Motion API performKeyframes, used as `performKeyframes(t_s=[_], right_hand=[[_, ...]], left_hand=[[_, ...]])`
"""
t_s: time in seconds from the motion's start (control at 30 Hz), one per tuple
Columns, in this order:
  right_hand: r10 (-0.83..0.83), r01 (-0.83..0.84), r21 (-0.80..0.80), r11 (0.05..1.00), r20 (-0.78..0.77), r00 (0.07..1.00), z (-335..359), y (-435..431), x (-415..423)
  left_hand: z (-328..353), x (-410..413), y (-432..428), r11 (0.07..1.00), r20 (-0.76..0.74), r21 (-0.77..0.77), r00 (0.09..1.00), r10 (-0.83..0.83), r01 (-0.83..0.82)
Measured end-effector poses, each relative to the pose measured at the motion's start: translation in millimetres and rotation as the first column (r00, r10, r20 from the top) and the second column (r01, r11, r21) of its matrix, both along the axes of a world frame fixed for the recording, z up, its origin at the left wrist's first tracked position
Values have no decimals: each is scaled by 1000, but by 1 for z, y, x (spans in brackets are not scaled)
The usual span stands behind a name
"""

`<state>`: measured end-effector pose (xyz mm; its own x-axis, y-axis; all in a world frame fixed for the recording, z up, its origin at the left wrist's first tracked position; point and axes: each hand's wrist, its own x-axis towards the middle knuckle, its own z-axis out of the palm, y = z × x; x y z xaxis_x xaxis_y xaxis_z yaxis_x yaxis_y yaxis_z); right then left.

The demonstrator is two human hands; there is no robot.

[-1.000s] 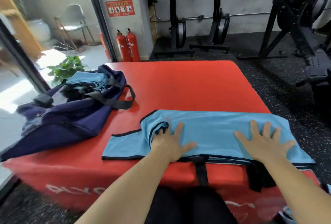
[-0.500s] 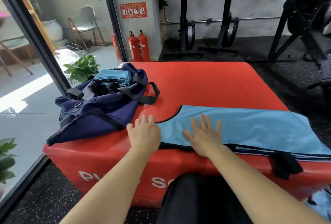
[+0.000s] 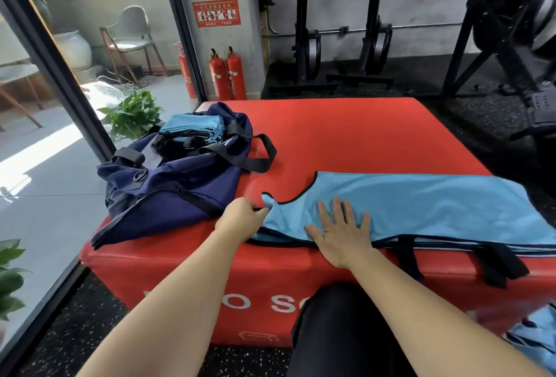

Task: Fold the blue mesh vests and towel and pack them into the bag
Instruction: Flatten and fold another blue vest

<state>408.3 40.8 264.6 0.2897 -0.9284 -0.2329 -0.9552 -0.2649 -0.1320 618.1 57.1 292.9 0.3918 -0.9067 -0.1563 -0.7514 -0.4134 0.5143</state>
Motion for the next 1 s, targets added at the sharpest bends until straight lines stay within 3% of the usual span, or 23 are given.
performKeyframes(t_s=[0.17,0.33,0.43,0.53,0.6,0.67,0.73,0.77,0.87,1.0], right_hand=[[0,0,15,1000,-1,1000,-1,-2,0],[-7,7,12,1000,-25,1000,-2,-1,2],[-5,7,38,999,-43,999,2,0,2],[-3,5,50,999,-54,999,5,1,2],[-7,10,49,999,-56,998,6,2,3],[-17,19,44,999,-55,998,6,3,4],[-21,23,32,999,-57,998,5,4,5],[-21,22,27,999,-58,998,5,3,5],[-19,20,25,999,-41,999,3,3,3],[-30,30,-7,1000,38,999,9,4,5]], left_hand=[[9,4,2,1000,196,7,980,-15,14],[15,13,7,994,461,8,881,-101,110],[12,14,8,996,429,-16,900,-78,93],[14,5,10,983,308,-183,951,32,26],[10,-10,14,938,356,-303,933,-51,167],[0,-28,21,868,453,-167,818,-354,468],[-13,-34,28,815,419,156,710,-566,558],[-16,-31,30,820,395,263,718,-573,509],[-17,-13,32,847,439,386,734,-518,366],[0,-5,30,873,533,412,708,-464,262]])
